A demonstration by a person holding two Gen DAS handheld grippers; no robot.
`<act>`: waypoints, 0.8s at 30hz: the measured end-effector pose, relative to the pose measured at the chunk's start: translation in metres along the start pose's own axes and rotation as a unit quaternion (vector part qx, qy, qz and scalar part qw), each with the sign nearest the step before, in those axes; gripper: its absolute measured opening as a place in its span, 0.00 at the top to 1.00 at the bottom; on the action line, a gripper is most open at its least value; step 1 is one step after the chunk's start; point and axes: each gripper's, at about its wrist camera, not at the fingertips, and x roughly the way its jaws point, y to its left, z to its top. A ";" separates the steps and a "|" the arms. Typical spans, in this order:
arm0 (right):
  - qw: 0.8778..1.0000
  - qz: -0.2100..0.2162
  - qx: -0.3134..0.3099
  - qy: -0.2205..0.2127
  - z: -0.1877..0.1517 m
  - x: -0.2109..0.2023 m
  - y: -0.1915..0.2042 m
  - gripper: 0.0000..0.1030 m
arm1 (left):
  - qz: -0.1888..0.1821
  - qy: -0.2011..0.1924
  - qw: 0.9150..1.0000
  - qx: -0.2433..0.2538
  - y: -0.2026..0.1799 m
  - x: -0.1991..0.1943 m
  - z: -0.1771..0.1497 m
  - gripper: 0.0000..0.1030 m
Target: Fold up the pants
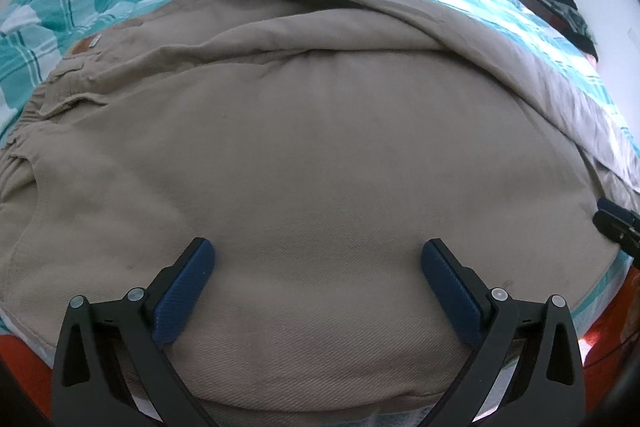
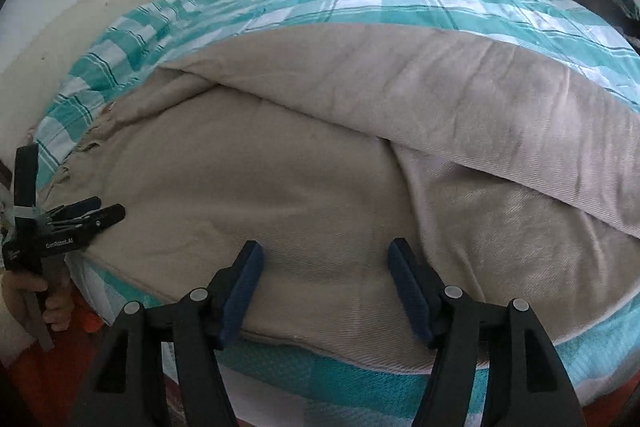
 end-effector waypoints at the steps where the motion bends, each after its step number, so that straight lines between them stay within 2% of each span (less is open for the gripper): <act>1: 1.000 -0.001 -0.003 -0.004 -0.001 -0.001 0.000 0.36 | 0.000 0.000 1.000 0.001 -0.001 0.002 0.001 0.01; 24: 1.000 -0.001 -0.017 -0.021 -0.003 -0.003 0.007 0.35 | 0.005 -0.007 1.000 0.008 -0.007 0.002 -0.004 0.01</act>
